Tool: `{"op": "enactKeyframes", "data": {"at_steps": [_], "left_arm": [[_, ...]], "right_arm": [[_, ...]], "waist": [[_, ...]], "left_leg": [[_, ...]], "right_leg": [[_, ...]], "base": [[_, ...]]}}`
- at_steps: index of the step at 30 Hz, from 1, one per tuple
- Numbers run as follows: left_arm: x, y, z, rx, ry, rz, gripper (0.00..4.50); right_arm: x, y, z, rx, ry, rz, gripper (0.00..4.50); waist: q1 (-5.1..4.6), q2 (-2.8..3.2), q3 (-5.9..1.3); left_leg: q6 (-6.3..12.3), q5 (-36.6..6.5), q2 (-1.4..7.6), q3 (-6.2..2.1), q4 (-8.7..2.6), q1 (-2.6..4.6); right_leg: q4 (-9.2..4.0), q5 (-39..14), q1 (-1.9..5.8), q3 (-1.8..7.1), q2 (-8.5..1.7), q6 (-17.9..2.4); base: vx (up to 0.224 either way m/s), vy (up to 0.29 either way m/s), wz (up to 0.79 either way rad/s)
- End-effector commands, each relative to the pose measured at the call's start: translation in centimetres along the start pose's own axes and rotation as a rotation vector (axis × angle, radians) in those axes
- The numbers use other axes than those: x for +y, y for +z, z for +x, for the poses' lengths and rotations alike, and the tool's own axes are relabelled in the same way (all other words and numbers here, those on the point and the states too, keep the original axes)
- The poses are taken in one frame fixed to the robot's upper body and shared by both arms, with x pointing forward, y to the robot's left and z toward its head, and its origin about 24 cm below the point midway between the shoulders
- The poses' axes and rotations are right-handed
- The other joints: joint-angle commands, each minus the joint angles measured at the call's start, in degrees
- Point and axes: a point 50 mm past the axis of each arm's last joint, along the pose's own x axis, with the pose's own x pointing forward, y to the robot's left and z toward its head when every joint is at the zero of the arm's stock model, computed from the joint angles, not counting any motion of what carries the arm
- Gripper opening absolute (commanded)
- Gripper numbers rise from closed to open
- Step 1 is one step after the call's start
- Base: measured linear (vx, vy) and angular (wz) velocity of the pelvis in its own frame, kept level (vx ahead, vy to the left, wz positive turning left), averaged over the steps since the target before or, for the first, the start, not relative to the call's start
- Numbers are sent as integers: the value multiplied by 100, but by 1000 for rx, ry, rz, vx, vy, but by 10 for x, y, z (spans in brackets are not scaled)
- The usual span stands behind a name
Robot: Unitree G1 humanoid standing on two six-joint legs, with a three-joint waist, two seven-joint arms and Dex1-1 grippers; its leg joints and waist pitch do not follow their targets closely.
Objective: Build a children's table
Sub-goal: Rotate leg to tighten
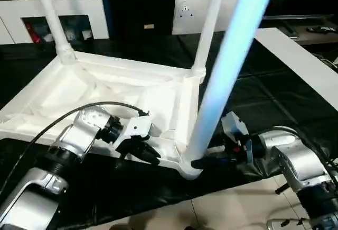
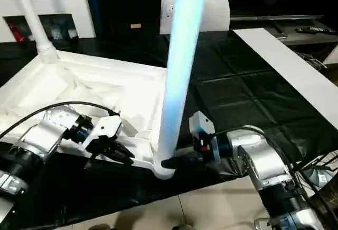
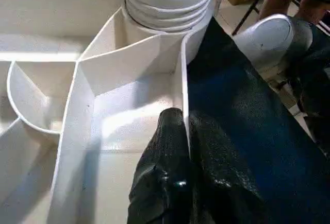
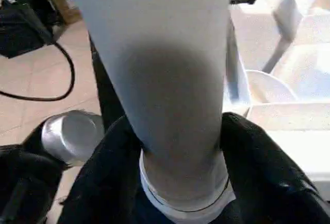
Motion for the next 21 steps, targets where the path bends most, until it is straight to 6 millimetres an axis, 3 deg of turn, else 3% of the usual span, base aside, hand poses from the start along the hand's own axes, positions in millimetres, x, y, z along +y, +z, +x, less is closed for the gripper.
{"op": "enactKeyframes", "data": {"at_steps": [1, 8, 13, 15, 17, 18, 20, 21], "left_arm": [[5, 15, -1, 8, -29, 79, 0], [6, 13, -2, -5, -20, 68, 0], [11, 13, 0, -53, 121, 1, 0], [14, 14, 2, -79, 215, -43, 0], [16, 16, 6, -119, 279, -80, 0], [17, 19, 11, -144, 334, -110, 0], [18, 22, 16, -161, 375, -130, 0], [21, 28, 26, -194, 460, -176, 0]], "right_arm": [[0, 5, 1, -7, 32, -6, 207], [4, 4, 6, -24, 52, 13, 196], [5, 3, 17, -93, -44, 82, 196], [2, 3, 25, -124, -140, 105, 196], [-1, 2, 32, -141, -218, 127, 196], [-3, 1, 40, -149, -287, 146, 196], [-5, 1, 46, -156, -344, 162, 196], [-10, 0, 59, -169, -449, 194, 196]], "waist": [[-13, 9, -388], [1, 12, -386], [4, 27, -382], [-30, 44, -361], [-68, 5, -347], [-94, 15, -339], [-161, 11, -341], [-231, 2, -342]], "left_leg": [[319, -859, 103, 29, -393, -34], [295, -867, 99, 30, -392, -36], [253, -892, 94, 28, -397, -24], [141, -1009, 97, 17, -413, -21], [87, -1183, 65, 12, -410, -8], [60, -1166, 57, 2, -419, -16], [29, -1195, 51, -16, -425, -27], [36, -1223, 46, -17, -419, -41]], "right_leg": [[-443, -1757, 379, 307, -345, -882], [-450, -1833, 383, 305, -347, -842], [-470, -1890, 380, 303, -343, -811], [-473, -2038, 366, 297, -344, -782], [-549, -2602, 359, 269, -352, -583], [-568, -2805, 359, 262, -352, -470], [-587, -2939, 361, 245, -350, -370], [-589, -2961, 360, 245, -345, -349]], "base": [[0, 0, 0], [0, 0, 0], [0, 0, 0], [0, 0, 0], [0, 0, 0], [0, 0, 0], [0, 0, 0], [0, 0, 0]]}}
